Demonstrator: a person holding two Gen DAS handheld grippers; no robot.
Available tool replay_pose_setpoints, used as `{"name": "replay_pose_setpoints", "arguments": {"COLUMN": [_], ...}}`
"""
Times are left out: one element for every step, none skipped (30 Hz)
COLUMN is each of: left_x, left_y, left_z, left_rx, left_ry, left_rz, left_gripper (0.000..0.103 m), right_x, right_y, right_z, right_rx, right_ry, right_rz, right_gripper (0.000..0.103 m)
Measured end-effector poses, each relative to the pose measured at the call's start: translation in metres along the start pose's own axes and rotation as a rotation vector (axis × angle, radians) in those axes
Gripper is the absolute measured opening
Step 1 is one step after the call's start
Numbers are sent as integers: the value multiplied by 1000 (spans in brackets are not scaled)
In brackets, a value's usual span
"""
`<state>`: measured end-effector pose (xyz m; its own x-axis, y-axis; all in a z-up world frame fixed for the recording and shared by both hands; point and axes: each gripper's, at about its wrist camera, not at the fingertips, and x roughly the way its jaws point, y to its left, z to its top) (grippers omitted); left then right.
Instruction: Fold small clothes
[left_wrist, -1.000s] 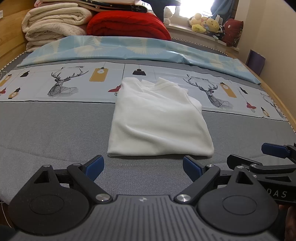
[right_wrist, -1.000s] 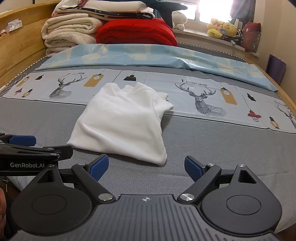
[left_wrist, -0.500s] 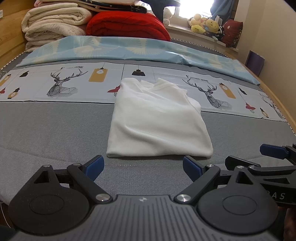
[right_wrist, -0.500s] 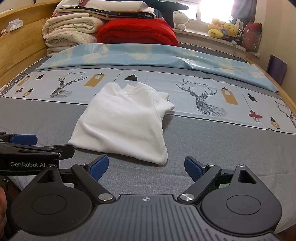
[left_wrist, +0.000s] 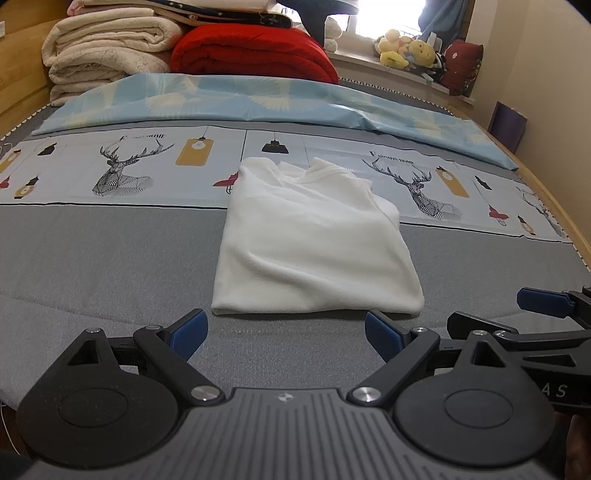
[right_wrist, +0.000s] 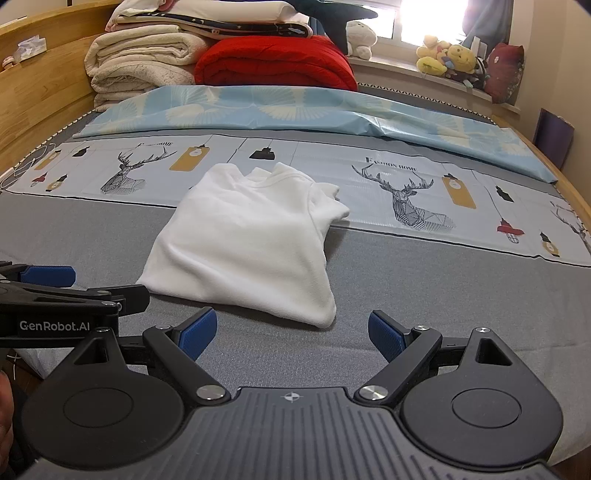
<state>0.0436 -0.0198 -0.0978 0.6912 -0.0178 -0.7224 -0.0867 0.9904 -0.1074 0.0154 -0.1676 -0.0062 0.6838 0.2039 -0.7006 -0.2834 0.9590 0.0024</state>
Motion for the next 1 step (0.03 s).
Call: {"name": "replay_pose_setpoints", "arguments": {"left_x": [0], "left_y": [0], "left_z": [0], "left_rx": [-2], "left_ry": [0], "left_rz": [0], "left_gripper": [95], "right_x": [0], "right_y": [0], "right_z": [0], "right_rx": [0], "right_ry": [0], "right_rz": [0], "right_gripper": [90]}}
